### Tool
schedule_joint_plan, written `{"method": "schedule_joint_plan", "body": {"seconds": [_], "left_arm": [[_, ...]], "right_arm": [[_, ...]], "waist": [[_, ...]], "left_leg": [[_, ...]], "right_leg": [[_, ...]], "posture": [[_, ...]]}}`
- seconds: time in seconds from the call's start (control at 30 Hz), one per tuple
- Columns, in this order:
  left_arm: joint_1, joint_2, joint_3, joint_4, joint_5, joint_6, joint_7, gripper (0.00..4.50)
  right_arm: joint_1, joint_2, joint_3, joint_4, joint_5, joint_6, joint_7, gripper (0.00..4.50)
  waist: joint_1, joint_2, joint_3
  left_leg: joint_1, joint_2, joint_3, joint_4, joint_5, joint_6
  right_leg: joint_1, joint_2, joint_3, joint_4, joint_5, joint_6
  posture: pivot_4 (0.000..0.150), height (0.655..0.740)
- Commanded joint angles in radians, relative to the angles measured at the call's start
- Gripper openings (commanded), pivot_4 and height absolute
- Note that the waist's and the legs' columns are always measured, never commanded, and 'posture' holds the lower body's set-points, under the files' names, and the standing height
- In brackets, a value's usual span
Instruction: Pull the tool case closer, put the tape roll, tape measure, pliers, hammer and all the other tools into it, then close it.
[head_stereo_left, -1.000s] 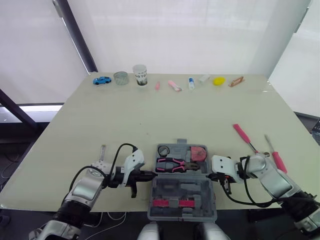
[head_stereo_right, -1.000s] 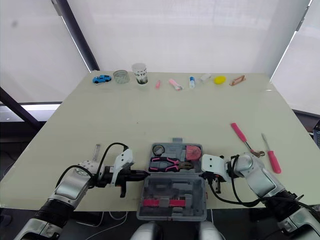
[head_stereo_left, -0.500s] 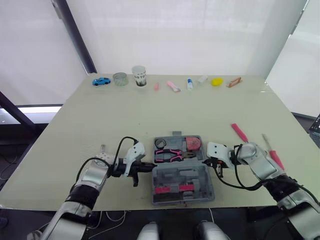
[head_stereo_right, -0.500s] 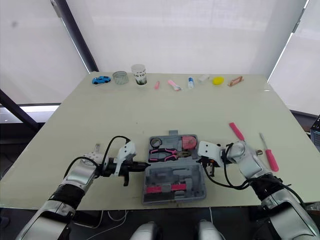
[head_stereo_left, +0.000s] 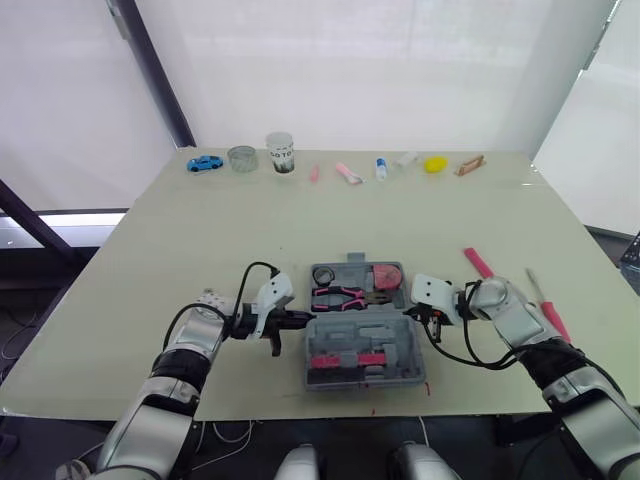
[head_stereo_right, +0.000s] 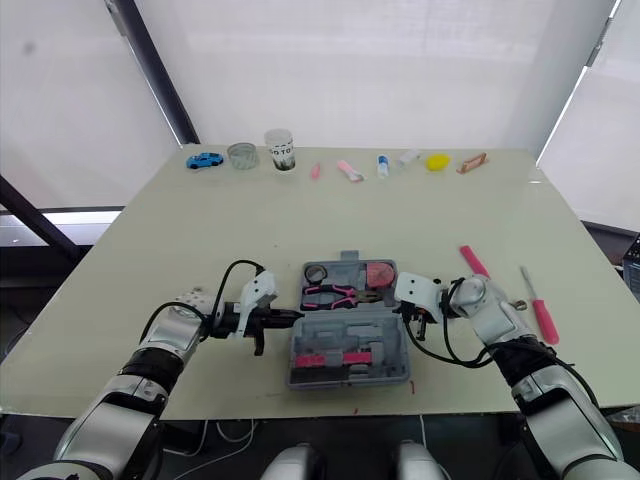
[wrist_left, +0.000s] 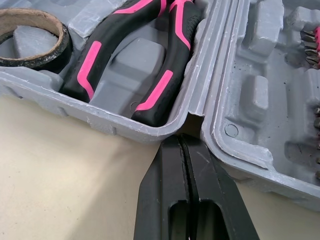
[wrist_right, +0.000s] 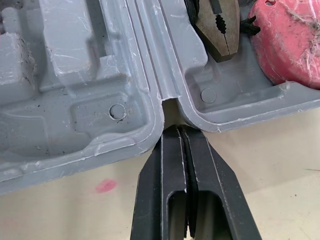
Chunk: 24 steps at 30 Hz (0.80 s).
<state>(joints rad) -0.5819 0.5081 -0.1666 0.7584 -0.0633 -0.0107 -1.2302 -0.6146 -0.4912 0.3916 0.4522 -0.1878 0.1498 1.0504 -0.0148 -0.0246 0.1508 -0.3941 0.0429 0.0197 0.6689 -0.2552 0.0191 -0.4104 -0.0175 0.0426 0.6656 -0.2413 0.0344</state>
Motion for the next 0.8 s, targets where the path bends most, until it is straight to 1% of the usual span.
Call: {"method": "schedule_joint_plan", "body": {"seconds": [0.03, 0.33, 0.63, 0.8], "left_arm": [[-0.021, -0.046, -0.019, -0.021, 0.008, -0.020, 0.004, 0.00], [-0.025, -0.064, -0.023, -0.045, 0.014, -0.012, -0.021, 0.00], [-0.007, -0.089, -0.033, -0.097, 0.019, 0.009, -0.030, 0.00], [-0.002, -0.094, -0.035, -0.114, 0.021, 0.018, -0.032, 0.00]], "right_arm": [[0.037, 0.002, 0.014, -0.027, -0.005, 0.017, 0.005, 0.02], [0.095, -0.025, 0.003, -0.133, 0.010, 0.067, 0.037, 0.02], [0.119, -0.049, -0.012, -0.160, 0.008, 0.080, 0.029, 0.02], [0.133, -0.058, -0.012, -0.184, 0.012, 0.098, 0.035, 0.02]], "waist": [[0.004, 0.000, 0.000], [0.016, 0.001, 0.000], [0.030, 0.001, 0.000], [0.030, 0.001, 0.000]], "left_leg": [[0.000, 0.000, 0.000, 0.000, 0.000, 0.000], [-0.003, -0.002, -0.001, 0.000, 0.000, 0.000], [-0.004, -0.002, -0.001, 0.000, 0.000, 0.000], [-0.004, -0.002, -0.002, 0.000, 0.000, 0.000]], "right_leg": [[0.000, 0.000, 0.000, 0.000, 0.000, 0.000], [0.000, -0.002, 0.000, -0.002, 0.000, 0.001], [0.000, -0.001, 0.000, -0.003, 0.000, 0.001], [0.000, -0.002, 0.000, -0.003, 0.000, 0.001]], "posture": [[0.150, 0.7400], [0.150, 0.7400], [0.150, 0.7400], [0.150, 0.7400]]}}
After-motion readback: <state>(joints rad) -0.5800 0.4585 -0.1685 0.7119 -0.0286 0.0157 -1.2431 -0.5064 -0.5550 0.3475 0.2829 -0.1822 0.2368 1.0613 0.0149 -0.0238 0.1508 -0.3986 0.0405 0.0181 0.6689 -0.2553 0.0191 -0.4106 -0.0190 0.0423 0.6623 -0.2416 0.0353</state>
